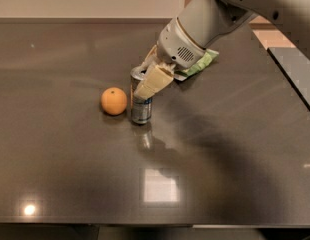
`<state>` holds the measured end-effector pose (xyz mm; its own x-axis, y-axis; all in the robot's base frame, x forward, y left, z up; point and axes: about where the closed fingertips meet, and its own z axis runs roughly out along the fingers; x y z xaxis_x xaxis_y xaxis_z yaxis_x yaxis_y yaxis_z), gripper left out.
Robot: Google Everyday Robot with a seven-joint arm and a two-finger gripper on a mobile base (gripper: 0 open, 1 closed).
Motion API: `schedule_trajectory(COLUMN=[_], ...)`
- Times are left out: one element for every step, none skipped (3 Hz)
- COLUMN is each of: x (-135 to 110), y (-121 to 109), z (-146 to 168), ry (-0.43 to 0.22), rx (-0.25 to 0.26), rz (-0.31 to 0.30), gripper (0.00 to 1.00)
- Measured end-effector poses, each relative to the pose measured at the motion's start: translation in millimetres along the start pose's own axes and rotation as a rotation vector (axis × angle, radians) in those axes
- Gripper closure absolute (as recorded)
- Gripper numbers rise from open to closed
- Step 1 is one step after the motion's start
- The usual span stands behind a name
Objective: Move redbull can near orange
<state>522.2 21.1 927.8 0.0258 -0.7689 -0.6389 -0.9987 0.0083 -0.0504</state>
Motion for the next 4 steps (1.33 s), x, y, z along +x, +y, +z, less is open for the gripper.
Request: schedule_trajectory(x=[-2.5, -1.3, 0.2, -1.1], y=[-0.1, -0.6, -1.0, -0.2], z=[5.0, 8.4, 10.6, 11.4], ry=[0.007, 0.014, 0.018, 0.018], rx=[-0.003, -0.006, -0.008, -0.009], rz=[-0.02, -0.027, -0.028, -0.03], gripper=[0.58, 0.35, 0.12, 0.0])
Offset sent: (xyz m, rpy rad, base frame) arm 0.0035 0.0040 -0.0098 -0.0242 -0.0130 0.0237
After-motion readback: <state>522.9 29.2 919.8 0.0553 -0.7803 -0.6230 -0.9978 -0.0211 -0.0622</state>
